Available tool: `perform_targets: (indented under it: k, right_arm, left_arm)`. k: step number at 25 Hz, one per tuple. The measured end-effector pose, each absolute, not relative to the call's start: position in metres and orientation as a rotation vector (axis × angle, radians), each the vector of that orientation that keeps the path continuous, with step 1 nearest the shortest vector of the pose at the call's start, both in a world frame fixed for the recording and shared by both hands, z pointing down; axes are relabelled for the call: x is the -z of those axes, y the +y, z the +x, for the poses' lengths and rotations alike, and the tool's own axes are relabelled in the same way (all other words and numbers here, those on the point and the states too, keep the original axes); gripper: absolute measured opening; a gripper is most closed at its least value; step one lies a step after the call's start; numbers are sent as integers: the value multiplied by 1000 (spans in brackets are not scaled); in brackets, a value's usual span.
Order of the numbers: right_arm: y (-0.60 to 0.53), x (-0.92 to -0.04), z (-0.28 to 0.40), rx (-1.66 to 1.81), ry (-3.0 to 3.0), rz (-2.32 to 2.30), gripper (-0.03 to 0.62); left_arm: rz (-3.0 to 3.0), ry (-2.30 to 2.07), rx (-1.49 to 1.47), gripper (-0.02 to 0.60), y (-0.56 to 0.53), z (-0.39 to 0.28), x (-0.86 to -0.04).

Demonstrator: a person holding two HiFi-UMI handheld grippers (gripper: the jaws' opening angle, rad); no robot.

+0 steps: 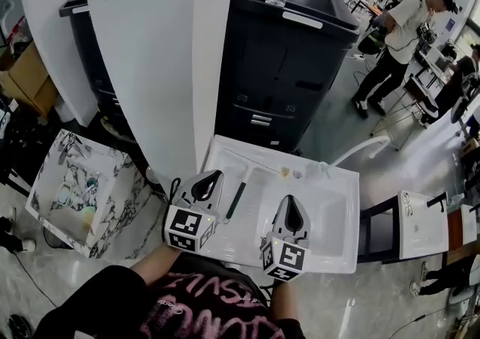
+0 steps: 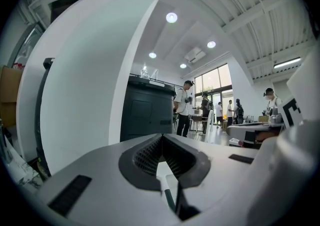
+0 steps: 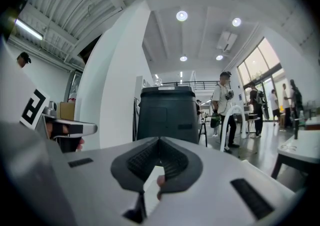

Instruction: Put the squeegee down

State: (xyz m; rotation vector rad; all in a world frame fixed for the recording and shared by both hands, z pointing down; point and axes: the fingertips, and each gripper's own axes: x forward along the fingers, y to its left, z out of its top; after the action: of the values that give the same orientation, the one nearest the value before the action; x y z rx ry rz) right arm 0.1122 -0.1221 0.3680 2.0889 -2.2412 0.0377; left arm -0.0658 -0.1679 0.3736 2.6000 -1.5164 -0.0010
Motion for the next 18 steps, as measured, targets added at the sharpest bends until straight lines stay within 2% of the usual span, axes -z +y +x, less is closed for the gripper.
perform_targets:
  k: [18]
  right_arm:
    - [-130,-373,113,-21,-2217,2058,20]
  left_arm:
    - [2582,-1523,-42,12,-173,-66,-383]
